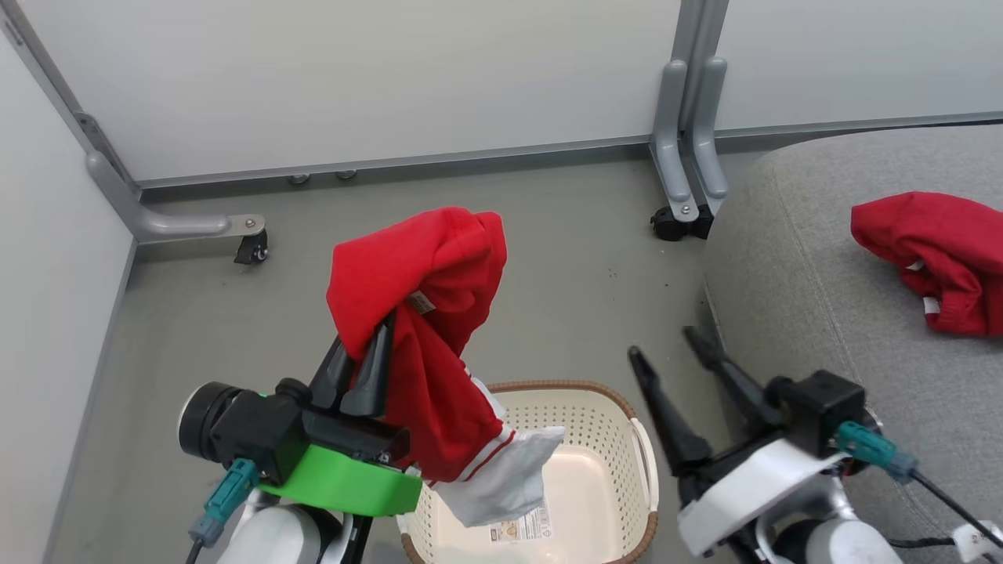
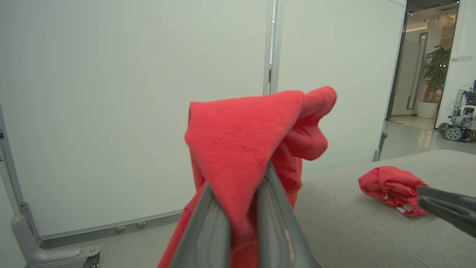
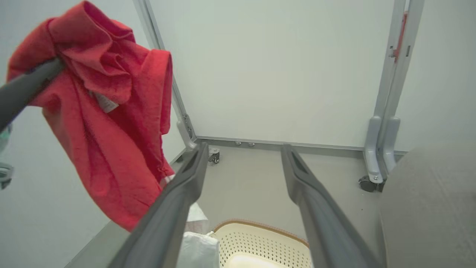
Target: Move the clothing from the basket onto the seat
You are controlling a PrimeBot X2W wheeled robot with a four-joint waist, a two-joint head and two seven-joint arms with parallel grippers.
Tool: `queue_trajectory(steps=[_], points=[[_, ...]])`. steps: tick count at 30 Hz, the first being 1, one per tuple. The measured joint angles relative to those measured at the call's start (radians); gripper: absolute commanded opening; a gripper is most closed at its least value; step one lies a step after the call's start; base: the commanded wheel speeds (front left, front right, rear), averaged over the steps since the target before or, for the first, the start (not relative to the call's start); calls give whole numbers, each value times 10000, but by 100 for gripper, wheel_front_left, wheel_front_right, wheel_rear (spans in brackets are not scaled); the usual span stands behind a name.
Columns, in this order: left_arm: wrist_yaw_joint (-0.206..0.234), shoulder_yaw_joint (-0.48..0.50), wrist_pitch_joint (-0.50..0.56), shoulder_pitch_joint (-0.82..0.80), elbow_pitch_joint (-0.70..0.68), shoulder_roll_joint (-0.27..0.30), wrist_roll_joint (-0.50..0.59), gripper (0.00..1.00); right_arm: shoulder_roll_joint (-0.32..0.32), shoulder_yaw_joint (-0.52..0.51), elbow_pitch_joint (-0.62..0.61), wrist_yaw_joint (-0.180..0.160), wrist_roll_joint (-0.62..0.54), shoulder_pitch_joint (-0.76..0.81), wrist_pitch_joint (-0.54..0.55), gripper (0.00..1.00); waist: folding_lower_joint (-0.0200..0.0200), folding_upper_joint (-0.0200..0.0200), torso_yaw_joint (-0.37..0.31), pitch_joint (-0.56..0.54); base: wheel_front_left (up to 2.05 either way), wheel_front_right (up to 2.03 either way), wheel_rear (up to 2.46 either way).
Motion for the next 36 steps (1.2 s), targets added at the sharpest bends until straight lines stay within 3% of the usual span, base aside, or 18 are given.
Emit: queue_trajectory(steps=[7, 14, 35, 36], points=[[-59, -77, 35, -117, 6, -6, 0, 0, -144, 2619, 1043, 0, 1055, -1414, -169, 100, 0, 0, 168, 99, 0, 0, 0], [-79, -155, 44, -274, 8, -10, 2, 0, 111, 4535, 2339, 0, 1885, -2974, -719, 100, 0, 0, 386, 252, 0, 0, 0], [-397, -780, 40, -777, 192, -336, 19, 0, 663, 6633, 6495, 0, 3210, -6398, -2360, 100, 1, 0, 884, 659, 0, 0, 0], [-401, -800, 36, -791, 213, -353, 19, 0, 675, 6763, 6567, 0, 3381, -6501, -2435, 76, 1, 0, 906, 659, 0, 0, 0]])
